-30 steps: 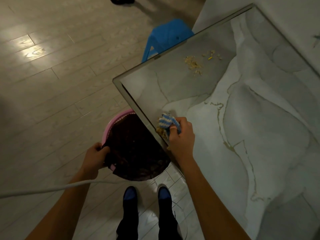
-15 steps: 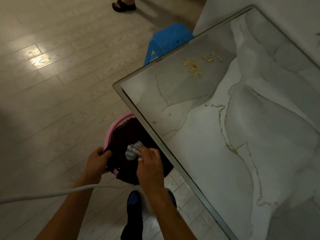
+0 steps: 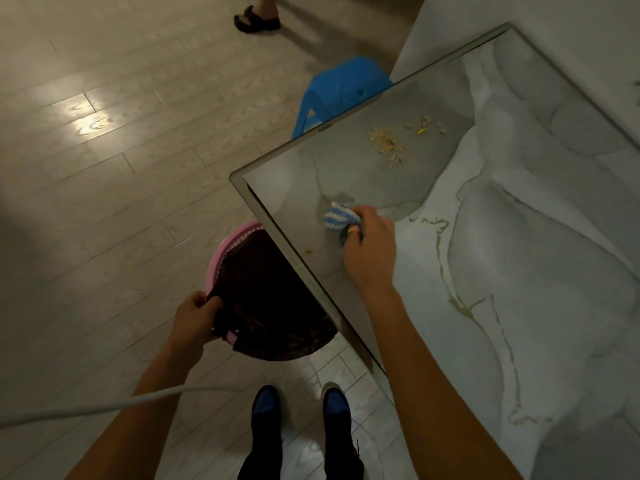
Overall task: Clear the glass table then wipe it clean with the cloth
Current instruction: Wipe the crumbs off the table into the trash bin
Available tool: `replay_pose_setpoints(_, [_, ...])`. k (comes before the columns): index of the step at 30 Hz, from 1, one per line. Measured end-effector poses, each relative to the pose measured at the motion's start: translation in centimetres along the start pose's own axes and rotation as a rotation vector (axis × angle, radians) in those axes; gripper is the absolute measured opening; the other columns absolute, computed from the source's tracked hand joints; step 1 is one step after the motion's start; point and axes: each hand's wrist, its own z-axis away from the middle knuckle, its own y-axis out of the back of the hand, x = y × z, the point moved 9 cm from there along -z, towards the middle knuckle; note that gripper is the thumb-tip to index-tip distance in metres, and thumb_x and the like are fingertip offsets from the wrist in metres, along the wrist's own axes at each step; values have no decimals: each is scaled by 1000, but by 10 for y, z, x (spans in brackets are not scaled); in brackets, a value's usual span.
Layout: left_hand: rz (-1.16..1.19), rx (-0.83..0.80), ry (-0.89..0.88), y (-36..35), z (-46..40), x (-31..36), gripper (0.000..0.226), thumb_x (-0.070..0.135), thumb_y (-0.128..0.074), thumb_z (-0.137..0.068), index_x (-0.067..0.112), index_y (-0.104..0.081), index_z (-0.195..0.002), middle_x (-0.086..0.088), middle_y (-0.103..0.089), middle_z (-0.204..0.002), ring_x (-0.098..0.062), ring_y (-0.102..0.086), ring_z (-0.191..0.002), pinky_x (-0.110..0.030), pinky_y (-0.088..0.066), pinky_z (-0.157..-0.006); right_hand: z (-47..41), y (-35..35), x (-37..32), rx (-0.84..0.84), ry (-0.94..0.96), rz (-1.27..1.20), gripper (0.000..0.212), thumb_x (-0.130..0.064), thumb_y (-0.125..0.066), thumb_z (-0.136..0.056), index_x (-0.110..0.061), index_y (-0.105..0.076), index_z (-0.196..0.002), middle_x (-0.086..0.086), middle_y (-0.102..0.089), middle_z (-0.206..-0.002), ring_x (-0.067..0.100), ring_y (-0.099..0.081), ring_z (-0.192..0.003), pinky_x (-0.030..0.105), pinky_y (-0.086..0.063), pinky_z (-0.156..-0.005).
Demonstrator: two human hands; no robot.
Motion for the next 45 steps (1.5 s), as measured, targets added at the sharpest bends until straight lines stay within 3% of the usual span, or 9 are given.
replay_pose_setpoints(3, [4, 0, 1, 0, -1, 0, 13, 8, -55, -94, 2, -53, -105, -18, -60, -96, -29, -62, -84, -39, -54, -61, 8, -24, 6, 19, 12, 53, 32, -10, -50, -85, -16, -65, -113, 5, -67, -105, 25, -52, -102, 41, -46, -84])
replay_pose_setpoints(13, [-9, -14, 7, -8, -3, 4, 7, 8, -53, -96, 4, -51, -101, -16, -60, -93, -28, -62, -81, -40, -53, -61, 71, -55, -37, -146, 201, 73, 27, -19, -47, -87, -18, -62, -110, 5, -65, -101, 24, -53, -92, 36, -41, -79])
replay_pose_setpoints(19, [-38, 2, 7, -3, 6, -3, 5, 7, -52, -96, 3, -51, -99, -16, -58, -88, -28, -60, -78, -39, -52, -59, 154, -96, -51, -401, 366, 114, 35, -3, -69, -71, -16, -66, -103, 0, -67, -103, 19, -58, -101, 33, -56, -73])
replay_pose_setpoints(23, [-78, -6, 17, -5, 1, -6, 8, 6, -51, -96, 5, -49, -89, -14, -55, -83, -26, -56, -74, -39, -50, -59, 149, -88, -32, -332, 132, 41, 33, -9, -51, -86, -14, -58, -118, 4, -64, -116, 26, -56, -100, 30, -55, -75])
replay_pose_setpoints(27, [-115, -26, 14, -9, -8, -5, 12, 9, -52, -97, 9, -49, -85, -14, -54, -83, -26, -56, -73, -39, -50, -60, 130, -62, -53, -362, 148, -65, 36, -11, -45, -87, -8, -60, -120, 12, -64, -115, 29, -57, -101, 35, -52, -85])
replay_pose_setpoints(32, [-139, -64, -9, -25, -3, 1, 5, 9, -52, -97, 6, -52, -93, -15, -56, -87, -27, -58, -77, -40, -52, -61, 82, 15, -21, -91, -32, -187, 37, -6, -48, -87, -11, -62, -121, 9, -64, -115, 19, -60, -101, 24, -46, -89])
replay_pose_setpoints(37, [-147, -63, -14, -34, 3, 6, 6, 7, -54, -94, 6, -52, -88, -14, -56, -83, -26, -58, -74, -39, -51, -59, 40, 65, 37, 142, -142, -61, 38, -4, -44, -91, -10, -61, -125, 8, -57, -125, 18, -55, -107, 18, -38, -91])
replay_pose_setpoints(41, [-141, -68, -27, -38, 8, 9, 5, 5, -54, -93, 4, -52, -89, -13, -57, -80, -25, -59, -72, -38, -52, -58, 9, 27, 58, 0, -122, 80, 44, -6, -47, -86, -15, -57, -128, 6, -58, -129, 26, -51, -115, 13, -24, -89])
replay_pose_setpoints(45, [-156, -70, -9, -39, 7, 6, 5, 8, -54, -94, 4, -55, -96, -16, -61, -88, -28, -63, -78, -42, -55, -64, 0, -10, 11, -132, 114, 130, 47, -8, -43, -74, -10, -67, -114, 6, -68, -116, 25, -59, -105, 31, -35, -94])
